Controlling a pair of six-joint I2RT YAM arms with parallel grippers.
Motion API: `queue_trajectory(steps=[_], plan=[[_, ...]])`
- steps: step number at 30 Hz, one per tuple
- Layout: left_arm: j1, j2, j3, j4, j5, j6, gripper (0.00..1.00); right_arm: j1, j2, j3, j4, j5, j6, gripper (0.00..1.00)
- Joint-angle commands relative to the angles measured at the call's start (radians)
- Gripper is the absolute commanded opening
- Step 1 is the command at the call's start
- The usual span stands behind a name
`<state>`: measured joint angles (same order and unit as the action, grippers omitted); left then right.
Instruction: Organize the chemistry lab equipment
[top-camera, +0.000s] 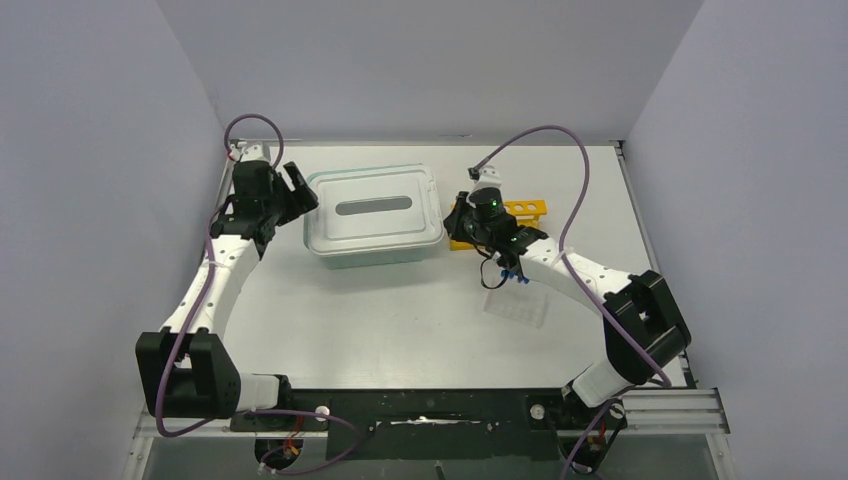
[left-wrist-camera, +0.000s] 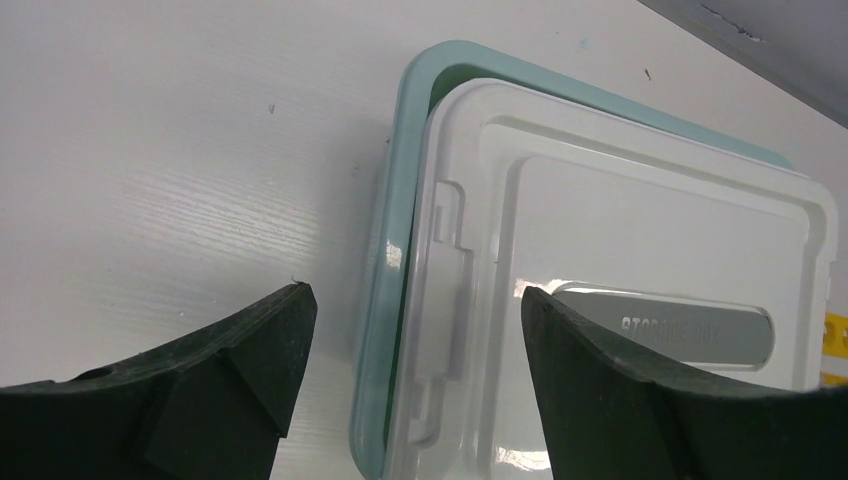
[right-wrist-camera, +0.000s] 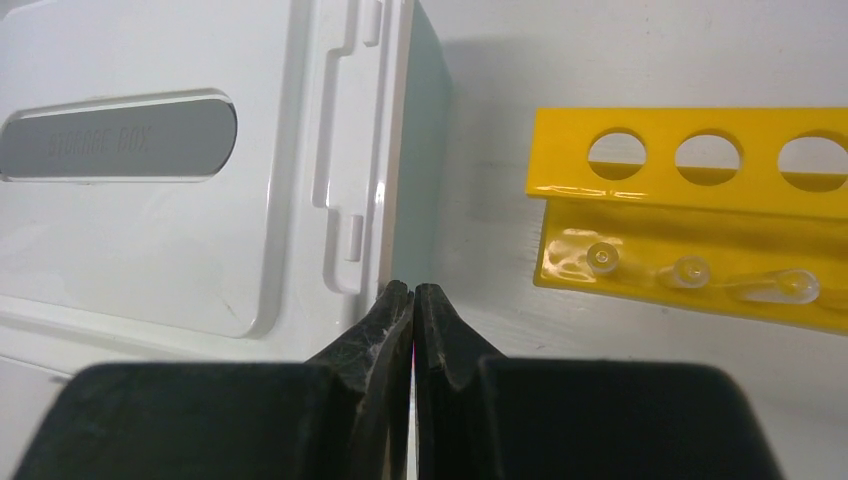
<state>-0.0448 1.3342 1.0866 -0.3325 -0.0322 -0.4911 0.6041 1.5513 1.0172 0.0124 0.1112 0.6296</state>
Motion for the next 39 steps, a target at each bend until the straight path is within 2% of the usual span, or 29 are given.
queue_trajectory(steps=[1, 6, 10, 13, 15, 17, 20, 23, 25, 27, 29, 34, 39], plan=[[0.004, -0.029, -0.01, 0.068, 0.041, -0.005, 0.75, 0.007, -0.056, 0.024, 0.058, 0.026, -0.03, 0.02], [0.0, -0.09, -0.03, 0.097, 0.061, -0.01, 0.7, 0.007, -0.151, -0.01, 0.039, 0.081, -0.051, 0.04], [-0.02, -0.151, -0.026, 0.063, 0.058, -0.01, 0.5, 0.006, -0.196, -0.015, 0.036, 0.103, -0.087, 0.05], [-0.045, -0.221, -0.083, 0.064, 0.066, -0.029, 0.37, 0.004, -0.177, 0.015, 0.05, 0.078, -0.12, 0.05], [-0.062, -0.285, -0.136, 0.079, 0.073, -0.049, 0.23, -0.002, -0.143, 0.053, 0.053, 0.042, -0.135, 0.05], [-0.086, -0.356, -0.188, 0.111, 0.084, -0.076, 0.0, -0.006, -0.108, 0.084, 0.068, -0.006, -0.144, 0.04], [-0.147, -0.439, -0.236, 0.142, 0.106, -0.118, 0.0, -0.008, -0.06, 0.122, 0.094, -0.051, -0.147, 0.09], [-0.235, -0.483, -0.264, 0.148, 0.066, -0.143, 0.0, -0.01, -0.015, 0.17, 0.097, -0.071, -0.145, 0.12], [-0.283, -0.498, -0.3, 0.175, 0.035, -0.153, 0.0, -0.013, 0.003, 0.191, 0.101, -0.071, -0.145, 0.24], [-0.31, -0.495, -0.338, 0.194, 0.021, -0.164, 0.0, -0.02, 0.023, 0.214, 0.098, -0.079, -0.146, 0.43], [-0.326, -0.478, -0.363, 0.213, 0.028, -0.178, 0.0, -0.024, 0.045, 0.238, 0.085, -0.089, -0.15, 0.52], [-0.385, -0.439, -0.392, 0.252, 0.032, -0.196, 0.13, -0.026, 0.084, 0.267, 0.061, -0.081, -0.166, 0.59], [-0.404, -0.421, -0.388, 0.251, 0.031, -0.183, 0.16, -0.032, 0.114, 0.279, 0.056, -0.076, -0.166, 0.58]])
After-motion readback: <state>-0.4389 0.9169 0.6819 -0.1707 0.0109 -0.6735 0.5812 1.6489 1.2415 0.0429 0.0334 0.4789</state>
